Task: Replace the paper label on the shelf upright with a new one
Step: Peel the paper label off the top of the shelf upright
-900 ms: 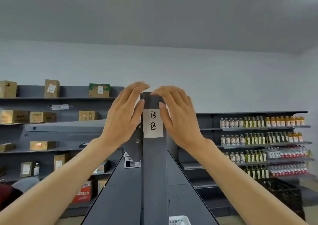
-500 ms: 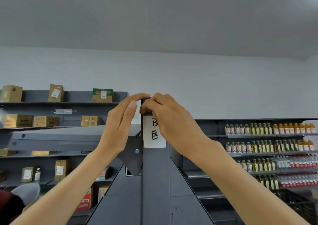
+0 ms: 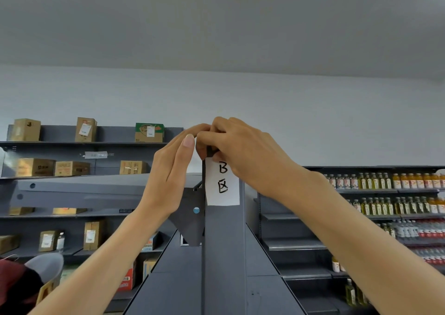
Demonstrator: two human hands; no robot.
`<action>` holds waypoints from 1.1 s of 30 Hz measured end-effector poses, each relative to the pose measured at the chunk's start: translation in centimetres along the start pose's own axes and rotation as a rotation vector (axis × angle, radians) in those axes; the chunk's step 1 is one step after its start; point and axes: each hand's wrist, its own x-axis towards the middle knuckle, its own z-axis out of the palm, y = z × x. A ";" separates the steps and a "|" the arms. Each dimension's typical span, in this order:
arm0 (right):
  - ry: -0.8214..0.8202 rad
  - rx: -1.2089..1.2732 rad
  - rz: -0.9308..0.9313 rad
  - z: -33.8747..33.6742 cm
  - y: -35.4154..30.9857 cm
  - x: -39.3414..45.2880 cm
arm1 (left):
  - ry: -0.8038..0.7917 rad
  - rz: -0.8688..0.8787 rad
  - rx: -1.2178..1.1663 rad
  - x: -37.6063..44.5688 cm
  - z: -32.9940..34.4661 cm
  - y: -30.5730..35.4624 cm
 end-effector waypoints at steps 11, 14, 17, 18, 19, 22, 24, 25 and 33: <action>0.088 0.013 0.034 0.7 -0.7 -0.6 | 0.014 0.015 0.046 -0.2 0.0 -0.3; 0.098 0.112 0.103 0.5 -0.7 -0.8 | 0.026 0.002 0.042 -0.3 0.0 -0.4; 0.091 0.221 0.159 -0.3 -0.7 -0.7 | 0.021 0.001 0.043 -0.3 -0.2 -0.4; 0.086 0.228 0.155 -0.5 -0.7 -0.7 | 0.021 -0.003 0.045 -0.3 -0.2 -0.4; 0.066 0.219 0.148 -0.6 -0.7 -0.7 | 0.021 -0.008 0.046 -0.3 -0.2 -0.4; 0.007 0.132 0.088 -0.4 -0.8 -0.9 | 0.015 -0.016 0.038 -0.4 -0.2 -0.2; -0.022 0.073 0.056 -0.2 -0.9 -1.0 | 0.008 -0.005 0.045 -0.4 -0.1 -0.1; -0.027 0.075 0.062 -0.1 -1.0 -0.9 | 0.007 -0.003 0.054 -0.3 -0.1 -0.1; -0.011 0.199 0.129 0.0 -1.0 -0.5 | 0.018 -0.026 0.077 -0.5 -0.2 -0.2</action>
